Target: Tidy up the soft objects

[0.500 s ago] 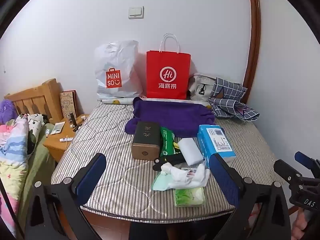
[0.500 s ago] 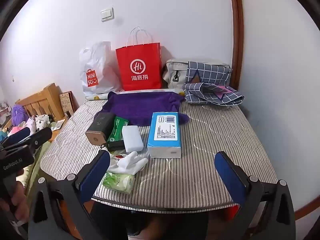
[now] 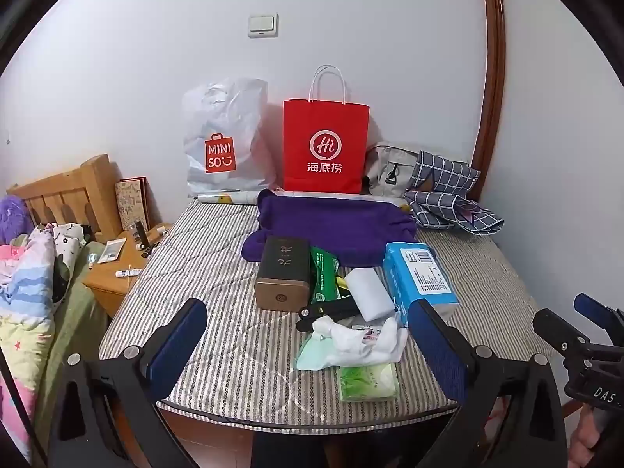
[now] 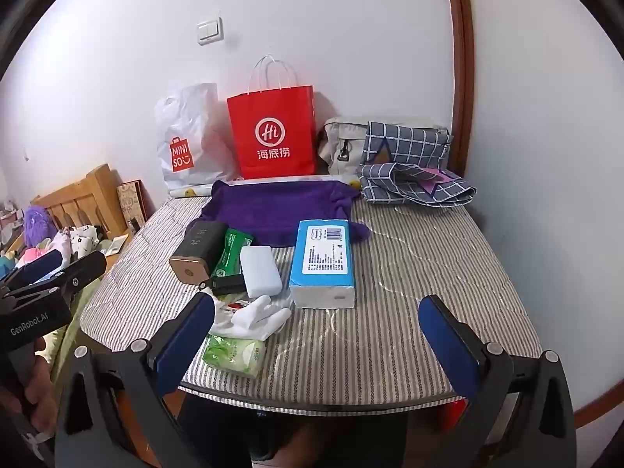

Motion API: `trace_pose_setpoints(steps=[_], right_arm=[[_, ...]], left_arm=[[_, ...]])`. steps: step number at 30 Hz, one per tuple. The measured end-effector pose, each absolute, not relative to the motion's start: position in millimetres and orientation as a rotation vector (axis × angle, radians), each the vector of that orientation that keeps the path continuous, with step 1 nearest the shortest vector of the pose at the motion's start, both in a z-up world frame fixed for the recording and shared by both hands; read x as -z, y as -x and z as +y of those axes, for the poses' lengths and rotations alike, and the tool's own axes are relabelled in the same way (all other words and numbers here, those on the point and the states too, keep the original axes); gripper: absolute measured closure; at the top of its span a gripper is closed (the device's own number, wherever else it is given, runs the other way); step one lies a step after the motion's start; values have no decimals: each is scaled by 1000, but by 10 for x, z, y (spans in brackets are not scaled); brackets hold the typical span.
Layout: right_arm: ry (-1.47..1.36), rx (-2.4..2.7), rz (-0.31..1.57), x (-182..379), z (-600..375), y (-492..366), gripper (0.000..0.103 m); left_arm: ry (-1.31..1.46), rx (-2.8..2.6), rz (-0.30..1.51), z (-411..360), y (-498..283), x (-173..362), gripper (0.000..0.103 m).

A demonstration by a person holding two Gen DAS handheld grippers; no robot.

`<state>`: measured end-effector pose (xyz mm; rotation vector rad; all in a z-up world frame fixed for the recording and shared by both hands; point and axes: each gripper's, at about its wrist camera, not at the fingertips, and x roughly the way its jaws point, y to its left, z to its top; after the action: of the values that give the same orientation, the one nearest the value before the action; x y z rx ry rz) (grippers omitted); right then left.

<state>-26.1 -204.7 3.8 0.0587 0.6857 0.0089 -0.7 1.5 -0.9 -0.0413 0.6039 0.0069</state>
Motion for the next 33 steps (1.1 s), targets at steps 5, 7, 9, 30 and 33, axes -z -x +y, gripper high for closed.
trace_pose_setpoints(steps=[5,7,9,30,33], right_arm=[[-59,-9,686,-63,-2037,269,0],[-59,-10,684,-83,-2030,269,0],[-56,-8,686,-88,-2032,265,0],[-55,-10,674,-115,-2040,295,0],[-55,-9,672,-117,-2041,300,0]], left_arm=[[41,-7,603,8,18,11,0],[45,-7,603,4,28,0,0],[45,-9,607,2,20,6,0],[48,-9,609,43,-1,6,0],[49,-9,610,37,3,4,0]])
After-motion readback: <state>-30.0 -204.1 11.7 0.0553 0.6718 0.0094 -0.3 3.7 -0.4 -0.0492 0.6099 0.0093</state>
